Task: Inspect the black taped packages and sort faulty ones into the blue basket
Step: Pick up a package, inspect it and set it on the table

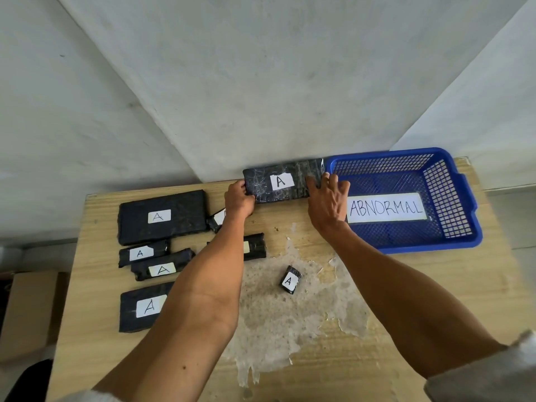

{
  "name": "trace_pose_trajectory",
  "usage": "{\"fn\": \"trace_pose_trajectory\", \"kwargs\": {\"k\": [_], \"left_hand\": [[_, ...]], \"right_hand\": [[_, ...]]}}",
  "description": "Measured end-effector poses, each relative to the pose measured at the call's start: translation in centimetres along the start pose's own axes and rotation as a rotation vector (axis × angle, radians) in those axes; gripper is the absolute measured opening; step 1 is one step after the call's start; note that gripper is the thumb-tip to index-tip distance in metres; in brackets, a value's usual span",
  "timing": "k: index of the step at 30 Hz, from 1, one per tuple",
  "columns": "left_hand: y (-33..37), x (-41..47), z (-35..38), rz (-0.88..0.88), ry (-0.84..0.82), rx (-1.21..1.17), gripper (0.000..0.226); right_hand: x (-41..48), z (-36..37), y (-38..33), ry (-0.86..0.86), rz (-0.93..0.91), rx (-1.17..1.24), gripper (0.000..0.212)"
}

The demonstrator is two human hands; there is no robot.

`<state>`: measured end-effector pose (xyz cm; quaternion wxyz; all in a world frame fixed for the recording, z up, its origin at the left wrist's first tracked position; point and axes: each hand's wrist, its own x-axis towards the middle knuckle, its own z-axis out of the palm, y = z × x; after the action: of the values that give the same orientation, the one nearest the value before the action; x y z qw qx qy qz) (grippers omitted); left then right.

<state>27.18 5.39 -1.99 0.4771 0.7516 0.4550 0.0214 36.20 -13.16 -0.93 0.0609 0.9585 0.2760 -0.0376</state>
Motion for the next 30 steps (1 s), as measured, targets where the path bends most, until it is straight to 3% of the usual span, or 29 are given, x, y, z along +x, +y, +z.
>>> {"fn": "trace_pose_trajectory", "kwargs": {"k": [7, 11, 15, 22, 30], "left_hand": [[-0.8, 0.7, 0.0, -0.021, -0.029, -0.010, 0.052], [-1.1, 0.9, 0.4, -0.007, -0.043, 0.015, 0.053], [-1.7, 1.2, 0.7, -0.008, -0.036, 0.001, 0.052], [-1.7, 1.8, 0.7, 0.009, -0.043, 0.035, 0.052], [-3.2, -0.3, -0.9, 0.232, -0.001, 0.362, 0.043]], "right_hand": [[-0.1, 1.0, -0.2, -0.068, -0.039, -0.105, 0.070], [-0.1, 1.7, -1.2, -0.096, -0.104, -0.118, 0.060], [-0.1, 2.7, -2.2, -0.093, -0.122, 0.020, 0.053], [0.1, 3.8, -1.7, -0.169, -0.099, 0.266, 0.069], [-1.3, 4.1, -2.1, -0.197, -0.110, 0.371, 0.084]]}}
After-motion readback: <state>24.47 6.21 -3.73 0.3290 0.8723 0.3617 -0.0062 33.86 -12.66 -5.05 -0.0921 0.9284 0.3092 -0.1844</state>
